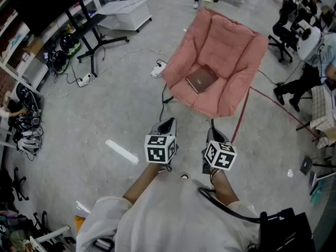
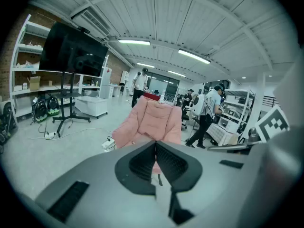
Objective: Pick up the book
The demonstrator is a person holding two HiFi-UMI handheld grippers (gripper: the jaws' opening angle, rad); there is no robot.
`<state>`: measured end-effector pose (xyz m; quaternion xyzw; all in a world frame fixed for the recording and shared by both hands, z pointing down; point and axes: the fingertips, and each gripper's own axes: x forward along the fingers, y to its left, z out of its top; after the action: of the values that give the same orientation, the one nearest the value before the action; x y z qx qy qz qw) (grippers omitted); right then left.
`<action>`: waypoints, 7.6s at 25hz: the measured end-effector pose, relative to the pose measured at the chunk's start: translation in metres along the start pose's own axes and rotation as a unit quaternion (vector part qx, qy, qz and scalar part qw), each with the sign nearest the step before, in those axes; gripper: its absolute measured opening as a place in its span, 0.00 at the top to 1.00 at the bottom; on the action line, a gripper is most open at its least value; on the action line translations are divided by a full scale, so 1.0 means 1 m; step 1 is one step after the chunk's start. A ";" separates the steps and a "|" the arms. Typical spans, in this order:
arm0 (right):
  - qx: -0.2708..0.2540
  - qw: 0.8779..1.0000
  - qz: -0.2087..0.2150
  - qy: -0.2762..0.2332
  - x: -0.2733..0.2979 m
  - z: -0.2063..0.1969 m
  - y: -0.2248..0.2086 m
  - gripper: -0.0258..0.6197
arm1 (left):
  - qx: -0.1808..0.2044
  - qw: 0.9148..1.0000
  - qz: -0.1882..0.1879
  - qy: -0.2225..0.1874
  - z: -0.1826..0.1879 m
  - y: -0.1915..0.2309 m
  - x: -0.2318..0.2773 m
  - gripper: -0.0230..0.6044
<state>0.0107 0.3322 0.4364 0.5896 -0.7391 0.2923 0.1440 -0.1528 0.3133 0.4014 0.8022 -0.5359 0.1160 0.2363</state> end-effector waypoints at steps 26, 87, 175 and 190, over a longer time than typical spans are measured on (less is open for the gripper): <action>0.039 0.999 -0.010 0.013 -0.026 -0.023 -0.081 0.91 | 0.002 1.000 0.023 0.011 -0.018 -0.042 0.016 0.95; 0.034 0.993 -0.063 0.095 0.234 0.090 -0.109 0.91 | 0.008 0.996 -0.026 0.086 0.078 0.075 0.281 0.95; 0.179 0.940 -0.006 0.291 0.542 -0.004 -0.234 0.91 | 0.087 0.911 -0.094 0.391 -0.113 0.146 0.708 0.47; 0.204 0.937 -0.002 0.285 0.555 -0.010 -0.228 0.91 | 0.071 0.872 -0.184 0.448 -0.136 0.136 0.714 0.46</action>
<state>0.0814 -0.1297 0.8139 0.4996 -0.5906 0.5922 0.2258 0.0162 -0.2357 0.8665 0.7632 -0.2056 0.4548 0.4104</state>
